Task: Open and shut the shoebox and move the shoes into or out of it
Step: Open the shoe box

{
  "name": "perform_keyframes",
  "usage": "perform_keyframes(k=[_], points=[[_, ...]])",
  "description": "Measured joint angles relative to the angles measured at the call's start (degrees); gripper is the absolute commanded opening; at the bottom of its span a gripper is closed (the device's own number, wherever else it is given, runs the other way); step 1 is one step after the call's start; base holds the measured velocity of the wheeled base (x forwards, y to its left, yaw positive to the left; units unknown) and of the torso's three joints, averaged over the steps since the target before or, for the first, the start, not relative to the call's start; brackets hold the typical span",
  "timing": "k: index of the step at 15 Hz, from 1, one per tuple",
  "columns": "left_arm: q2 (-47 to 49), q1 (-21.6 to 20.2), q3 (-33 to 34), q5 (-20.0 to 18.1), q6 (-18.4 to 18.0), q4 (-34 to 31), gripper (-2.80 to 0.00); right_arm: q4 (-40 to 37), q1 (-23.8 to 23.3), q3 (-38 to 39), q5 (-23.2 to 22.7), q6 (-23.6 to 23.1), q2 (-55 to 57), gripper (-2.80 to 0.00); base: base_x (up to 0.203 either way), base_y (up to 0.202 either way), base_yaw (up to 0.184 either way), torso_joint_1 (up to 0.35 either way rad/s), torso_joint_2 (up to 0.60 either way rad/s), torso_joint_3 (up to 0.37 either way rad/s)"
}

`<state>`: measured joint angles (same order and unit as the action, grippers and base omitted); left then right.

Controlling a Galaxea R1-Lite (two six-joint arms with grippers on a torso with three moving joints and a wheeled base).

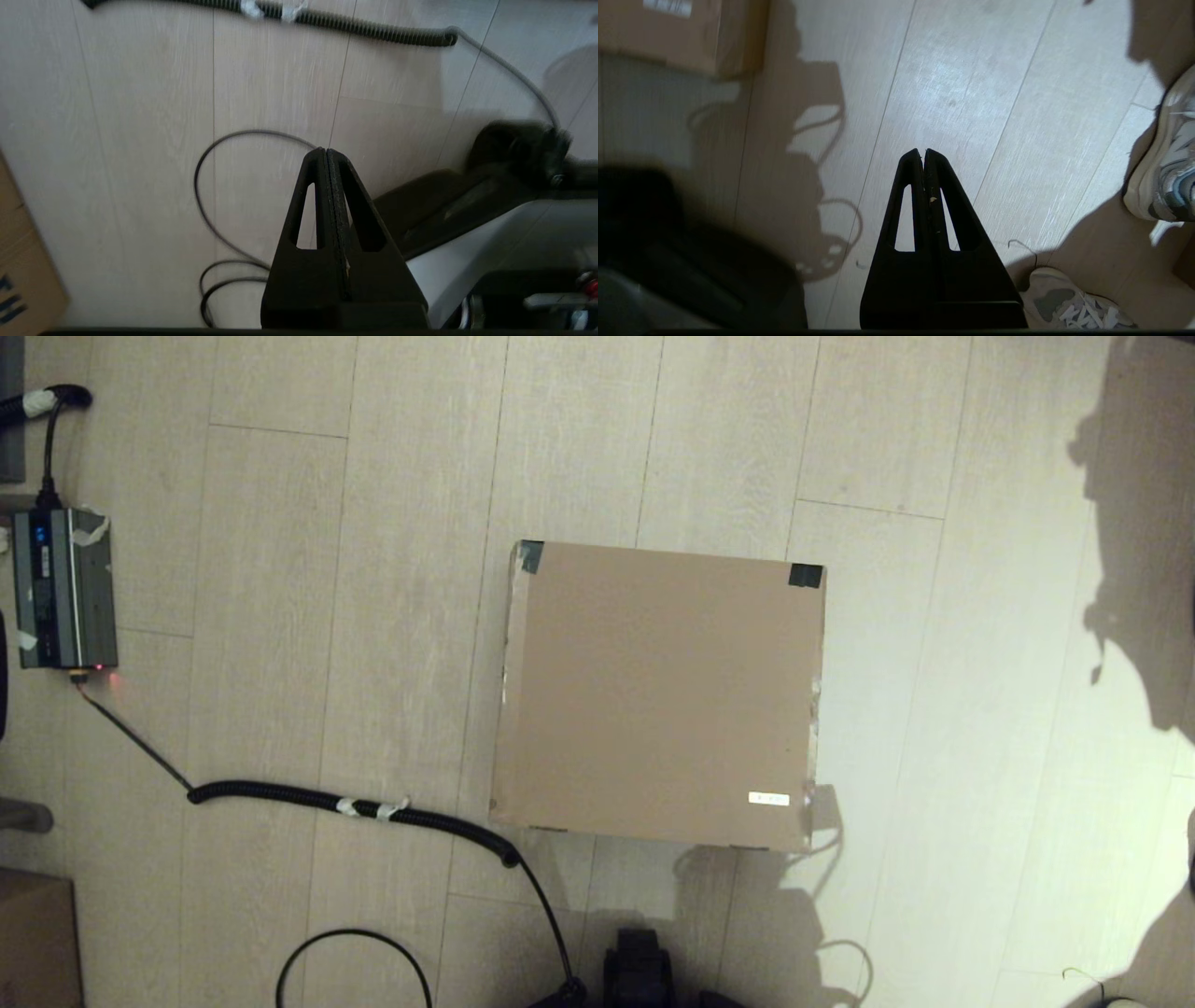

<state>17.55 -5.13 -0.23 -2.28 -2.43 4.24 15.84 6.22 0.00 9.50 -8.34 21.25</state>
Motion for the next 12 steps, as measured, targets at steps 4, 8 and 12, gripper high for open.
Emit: perform_keyframes(k=[4, 8, 12], points=[[-0.33, 3.22, 0.05, 0.09, 1.26, -1.41, -2.8, -13.33, -0.07, -0.58, -8.58, -2.27, -4.61, -2.8, 0.0, 0.0, 0.0, 0.0, 0.0, 0.0], [-1.38, 6.12, 0.01, 0.38, 0.63, -1.41, -2.8, -16.09, -3.48, -1.43, -8.01, -5.27, -6.43, -2.8, 0.0, 0.0, 0.0, 0.0, 0.0, 0.0], [-7.64, 6.01, -0.01, 0.08, 0.21, -1.47, -2.8, -16.25, -6.92, -1.56, -8.12, -7.45, -11.86, -2.8, 0.0, 0.0, 0.0, 0.0, 0.0, 0.0]])
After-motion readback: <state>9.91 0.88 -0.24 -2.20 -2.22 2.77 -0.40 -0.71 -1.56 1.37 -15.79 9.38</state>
